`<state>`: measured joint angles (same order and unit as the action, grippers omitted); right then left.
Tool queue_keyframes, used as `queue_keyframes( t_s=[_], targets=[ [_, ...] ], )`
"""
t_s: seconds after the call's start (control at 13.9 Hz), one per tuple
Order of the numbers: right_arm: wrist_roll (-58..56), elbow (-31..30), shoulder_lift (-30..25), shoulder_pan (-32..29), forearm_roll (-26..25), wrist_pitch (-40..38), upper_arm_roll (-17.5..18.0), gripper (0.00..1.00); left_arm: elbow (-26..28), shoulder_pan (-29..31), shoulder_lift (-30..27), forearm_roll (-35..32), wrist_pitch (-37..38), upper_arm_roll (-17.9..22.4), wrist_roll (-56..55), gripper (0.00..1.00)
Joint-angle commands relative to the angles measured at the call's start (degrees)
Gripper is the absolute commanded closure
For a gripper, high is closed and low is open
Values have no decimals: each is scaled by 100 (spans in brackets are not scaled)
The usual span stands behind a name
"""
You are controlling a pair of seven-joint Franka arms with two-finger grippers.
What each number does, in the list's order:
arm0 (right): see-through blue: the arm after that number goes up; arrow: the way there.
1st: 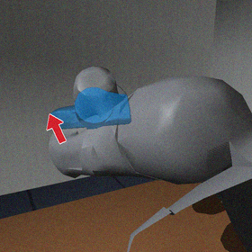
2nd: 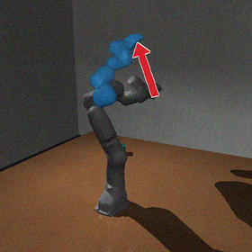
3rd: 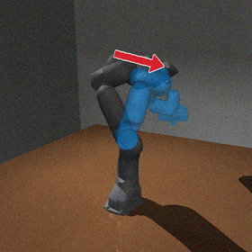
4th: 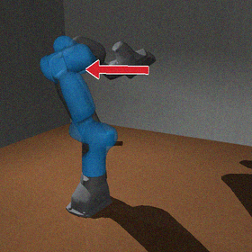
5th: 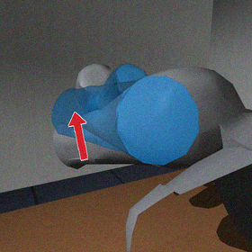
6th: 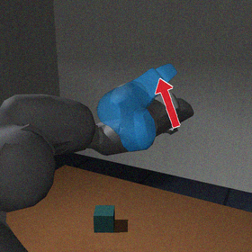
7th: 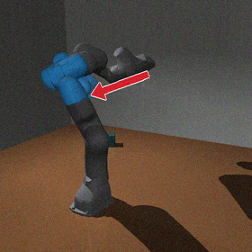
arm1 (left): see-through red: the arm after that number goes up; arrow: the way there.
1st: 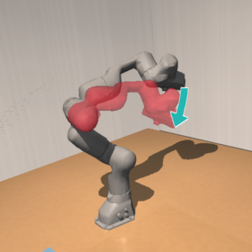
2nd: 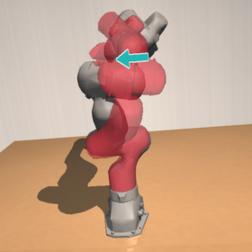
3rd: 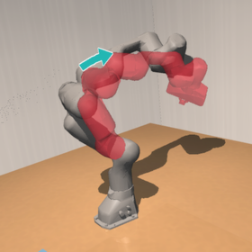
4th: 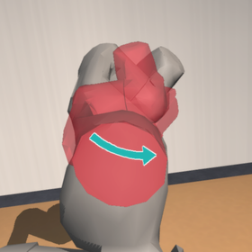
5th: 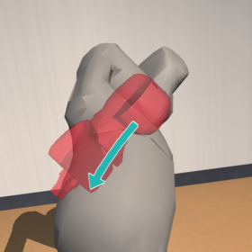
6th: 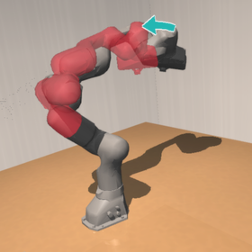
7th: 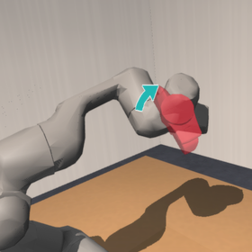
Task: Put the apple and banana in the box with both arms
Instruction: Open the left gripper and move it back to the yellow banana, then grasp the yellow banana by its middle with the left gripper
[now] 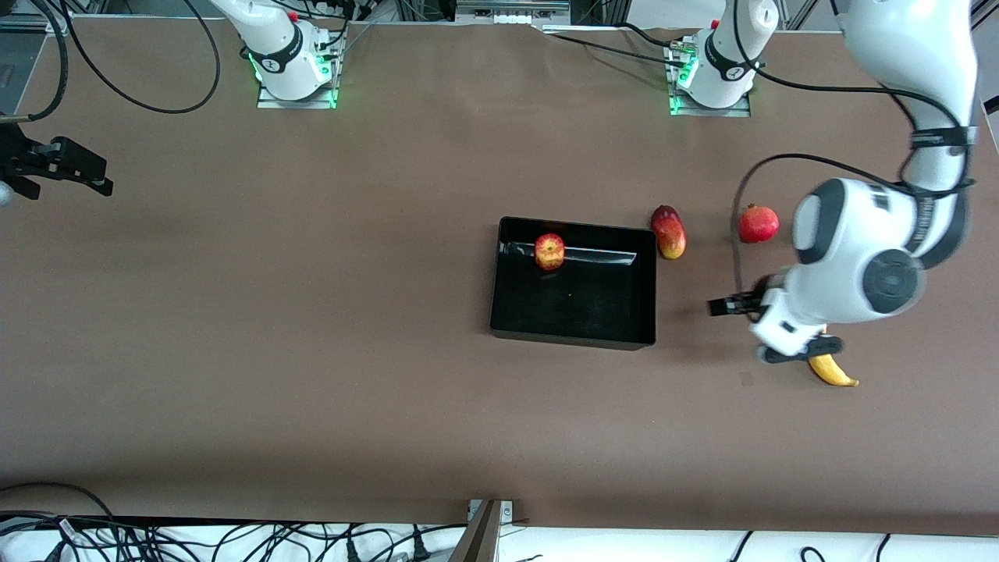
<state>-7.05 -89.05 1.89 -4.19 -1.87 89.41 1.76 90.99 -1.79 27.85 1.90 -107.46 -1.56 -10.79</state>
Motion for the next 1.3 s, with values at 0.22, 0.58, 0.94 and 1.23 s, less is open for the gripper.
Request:
queue_keyframes(
  t_s=[0.22, 0.58, 0.94, 1.23],
  targets=[
    [-16, -693, -532, 207, -103, 331, -184, 0, 68, 548, 571, -366, -993, 420, 1658, 0],
    [-104, -544, -453, 226, -94, 270, -237, 0, 121, 882, 1240, -592, -2128, 429, 2081, 0],
    [-95, -394, -268, 252, -68, 243, -220, 0, 129, 1005, 1451, -761, -2401, 429, 2072, 46],
    [-95, -394, -268, 252, -68, 234, -193, 0, 138, 1005, 1496, -761, -2437, 429, 2081, 100]
  ],
)
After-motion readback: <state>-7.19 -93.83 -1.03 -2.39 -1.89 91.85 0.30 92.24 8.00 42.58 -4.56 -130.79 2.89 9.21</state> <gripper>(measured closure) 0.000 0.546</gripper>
